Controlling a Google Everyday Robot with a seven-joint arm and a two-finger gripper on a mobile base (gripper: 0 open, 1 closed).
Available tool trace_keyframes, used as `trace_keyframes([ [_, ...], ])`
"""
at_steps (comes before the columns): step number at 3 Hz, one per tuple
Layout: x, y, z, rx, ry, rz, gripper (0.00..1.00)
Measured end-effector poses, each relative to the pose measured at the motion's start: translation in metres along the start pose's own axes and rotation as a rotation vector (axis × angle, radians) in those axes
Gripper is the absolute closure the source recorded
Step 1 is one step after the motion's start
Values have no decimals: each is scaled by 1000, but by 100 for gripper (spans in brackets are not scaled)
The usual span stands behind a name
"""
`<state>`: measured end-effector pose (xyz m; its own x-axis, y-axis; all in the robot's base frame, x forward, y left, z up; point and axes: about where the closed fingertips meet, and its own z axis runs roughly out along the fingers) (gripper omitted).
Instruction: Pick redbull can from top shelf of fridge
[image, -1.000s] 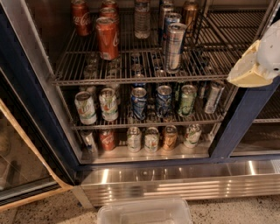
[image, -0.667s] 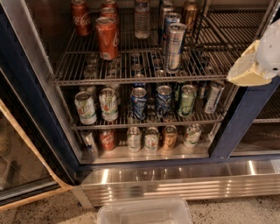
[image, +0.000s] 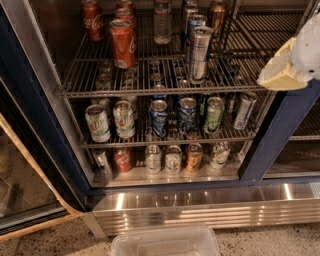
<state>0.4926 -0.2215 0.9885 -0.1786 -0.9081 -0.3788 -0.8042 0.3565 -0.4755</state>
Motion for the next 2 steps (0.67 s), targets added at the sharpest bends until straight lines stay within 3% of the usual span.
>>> trace_keyframes([
  [1,-5,-24,-2,82,-35,32,100],
  [2,-5,-24,-2,82,-35,32,100],
])
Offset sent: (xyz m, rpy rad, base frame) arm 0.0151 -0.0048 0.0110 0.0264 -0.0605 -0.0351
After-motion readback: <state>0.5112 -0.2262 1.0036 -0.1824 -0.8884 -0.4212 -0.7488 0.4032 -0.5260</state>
